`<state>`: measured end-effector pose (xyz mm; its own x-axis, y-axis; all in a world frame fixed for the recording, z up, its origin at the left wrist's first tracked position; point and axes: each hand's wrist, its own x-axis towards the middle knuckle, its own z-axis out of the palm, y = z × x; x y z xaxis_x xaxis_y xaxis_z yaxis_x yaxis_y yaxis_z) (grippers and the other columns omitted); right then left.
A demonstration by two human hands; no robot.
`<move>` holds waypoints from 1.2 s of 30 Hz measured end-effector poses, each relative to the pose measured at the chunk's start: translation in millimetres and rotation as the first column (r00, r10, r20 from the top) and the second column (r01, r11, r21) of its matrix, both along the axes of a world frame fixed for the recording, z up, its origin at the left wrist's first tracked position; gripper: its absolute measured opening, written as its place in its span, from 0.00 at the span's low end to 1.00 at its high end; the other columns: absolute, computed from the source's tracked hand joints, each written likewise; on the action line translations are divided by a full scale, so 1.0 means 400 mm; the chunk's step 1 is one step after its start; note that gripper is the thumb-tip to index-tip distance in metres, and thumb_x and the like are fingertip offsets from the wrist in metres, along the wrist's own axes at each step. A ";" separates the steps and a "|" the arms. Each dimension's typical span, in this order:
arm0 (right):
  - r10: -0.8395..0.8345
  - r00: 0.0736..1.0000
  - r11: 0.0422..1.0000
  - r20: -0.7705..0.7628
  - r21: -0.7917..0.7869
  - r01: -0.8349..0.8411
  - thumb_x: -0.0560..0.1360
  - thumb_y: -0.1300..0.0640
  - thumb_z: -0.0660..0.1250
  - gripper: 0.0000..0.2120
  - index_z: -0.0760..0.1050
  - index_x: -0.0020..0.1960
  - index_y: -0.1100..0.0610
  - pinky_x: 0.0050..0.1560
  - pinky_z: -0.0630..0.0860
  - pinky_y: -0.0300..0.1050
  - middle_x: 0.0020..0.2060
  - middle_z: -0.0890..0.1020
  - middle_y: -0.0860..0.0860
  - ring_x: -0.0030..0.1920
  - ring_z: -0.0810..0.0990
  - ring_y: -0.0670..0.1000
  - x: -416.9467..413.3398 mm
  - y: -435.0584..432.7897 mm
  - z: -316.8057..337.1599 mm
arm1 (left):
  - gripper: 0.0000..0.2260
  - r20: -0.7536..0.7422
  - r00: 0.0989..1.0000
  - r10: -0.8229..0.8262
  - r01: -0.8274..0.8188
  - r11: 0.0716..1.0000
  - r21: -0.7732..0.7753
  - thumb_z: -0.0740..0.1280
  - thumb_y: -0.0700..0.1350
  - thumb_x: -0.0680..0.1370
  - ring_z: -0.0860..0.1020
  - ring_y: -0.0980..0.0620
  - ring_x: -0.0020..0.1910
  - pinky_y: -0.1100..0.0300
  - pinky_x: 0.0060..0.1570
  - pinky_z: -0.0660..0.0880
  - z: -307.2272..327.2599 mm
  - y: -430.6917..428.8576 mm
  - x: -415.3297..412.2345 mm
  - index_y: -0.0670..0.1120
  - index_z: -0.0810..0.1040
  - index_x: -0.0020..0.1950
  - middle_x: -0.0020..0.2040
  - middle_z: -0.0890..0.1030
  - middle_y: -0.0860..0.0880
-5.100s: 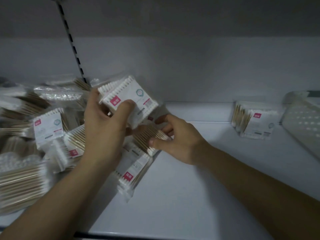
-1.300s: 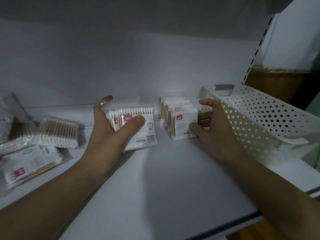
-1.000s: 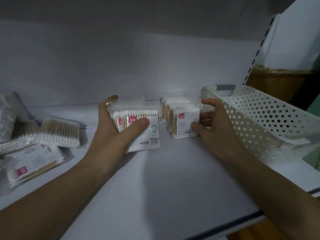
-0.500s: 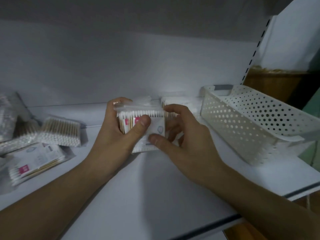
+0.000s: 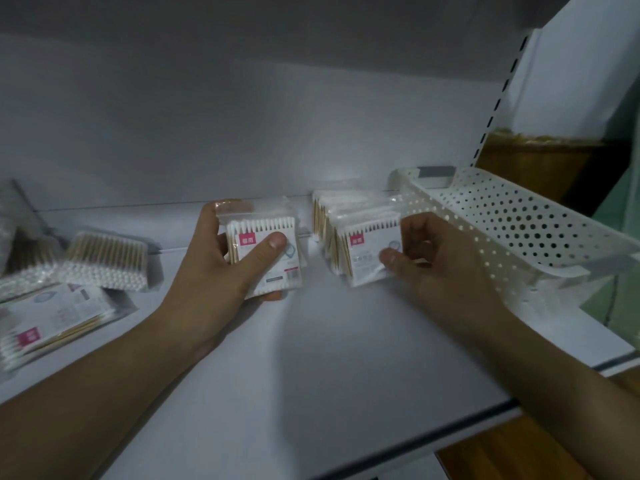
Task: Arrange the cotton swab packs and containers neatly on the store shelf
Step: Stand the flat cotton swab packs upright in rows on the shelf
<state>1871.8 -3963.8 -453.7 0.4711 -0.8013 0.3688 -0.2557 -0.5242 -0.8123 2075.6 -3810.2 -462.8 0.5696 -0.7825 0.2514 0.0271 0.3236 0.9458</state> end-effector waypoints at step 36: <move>0.170 0.985 0.985 0.025 -0.044 -0.169 0.71 0.49 0.78 0.14 0.77 0.52 0.47 0.37 0.75 0.38 0.44 0.84 0.43 0.33 0.79 0.43 0.057 0.151 0.041 | 0.28 -0.061 0.937 -0.345 0.339 0.936 -0.089 0.84 0.47 0.65 0.85 0.43 0.51 0.49 0.45 0.83 0.015 0.024 -0.016 0.50 0.73 0.58 0.55 0.83 0.41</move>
